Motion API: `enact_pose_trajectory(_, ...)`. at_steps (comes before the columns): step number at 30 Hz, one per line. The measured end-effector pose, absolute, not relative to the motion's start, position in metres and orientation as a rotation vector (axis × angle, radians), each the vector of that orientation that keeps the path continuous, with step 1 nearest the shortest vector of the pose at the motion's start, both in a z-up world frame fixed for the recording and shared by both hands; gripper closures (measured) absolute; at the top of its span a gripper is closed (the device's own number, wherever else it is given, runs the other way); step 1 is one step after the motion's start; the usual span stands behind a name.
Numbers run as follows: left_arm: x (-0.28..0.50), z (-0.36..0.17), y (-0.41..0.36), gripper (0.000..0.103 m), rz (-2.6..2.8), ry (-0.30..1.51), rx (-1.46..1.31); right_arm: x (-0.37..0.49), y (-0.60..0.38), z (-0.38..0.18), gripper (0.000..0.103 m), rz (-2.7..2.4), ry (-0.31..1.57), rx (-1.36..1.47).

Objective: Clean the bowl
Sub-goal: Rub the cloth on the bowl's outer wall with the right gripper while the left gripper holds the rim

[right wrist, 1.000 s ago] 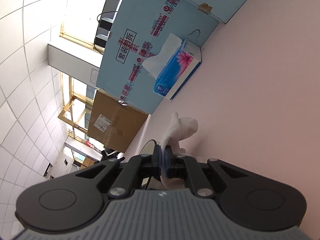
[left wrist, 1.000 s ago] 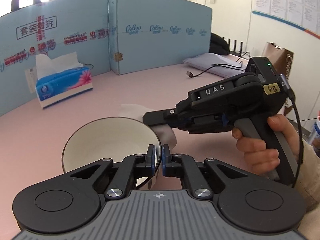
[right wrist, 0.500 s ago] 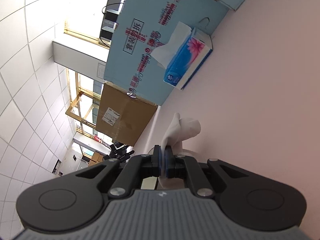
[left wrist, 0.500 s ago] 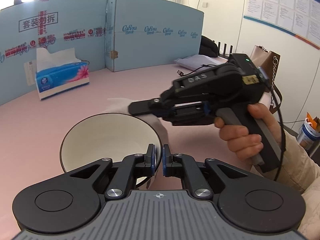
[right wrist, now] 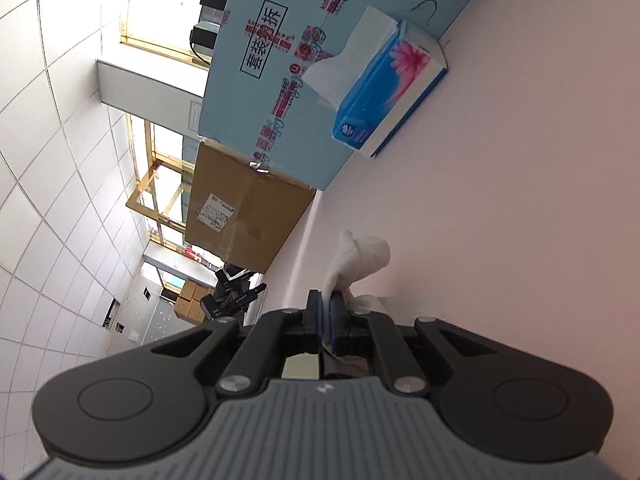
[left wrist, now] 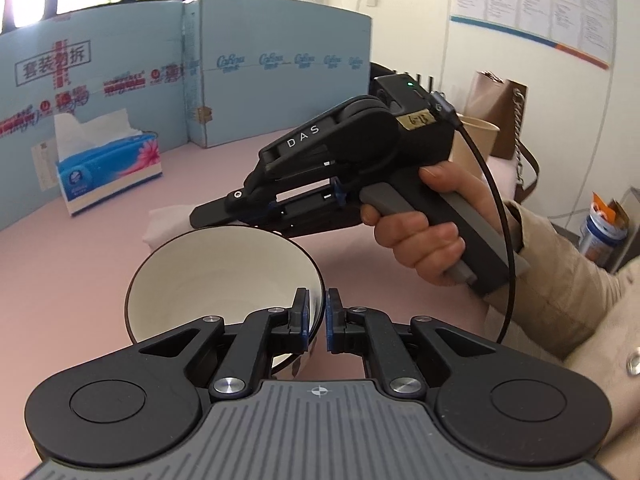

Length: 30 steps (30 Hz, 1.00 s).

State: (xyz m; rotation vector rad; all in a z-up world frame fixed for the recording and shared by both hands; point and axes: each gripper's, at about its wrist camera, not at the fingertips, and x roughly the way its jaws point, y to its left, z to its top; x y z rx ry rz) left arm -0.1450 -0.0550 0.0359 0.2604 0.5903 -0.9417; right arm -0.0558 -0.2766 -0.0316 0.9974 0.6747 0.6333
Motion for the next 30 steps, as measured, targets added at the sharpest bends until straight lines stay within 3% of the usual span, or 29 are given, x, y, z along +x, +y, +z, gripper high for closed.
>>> enact_pose_trajectory(7, -0.147, 0.036, -0.046, 0.088, -0.967, 0.580, 0.257, -0.070, -0.285, -0.035, 0.096, 0.607, 0.675, 1.002)
enact_pose_trajectory(23, -0.134, 0.039, -0.101, 0.083, -0.753, 0.647, 0.284, -0.104, -0.305, -0.044, 0.096, 0.597, 0.645, 1.066)
enact_pose_trajectory(30, -0.138, 0.037, -0.102, 0.091, -0.752, 0.634, 0.339, -0.104, -0.305, -0.042, 0.096, 0.587, 0.630, 1.057)
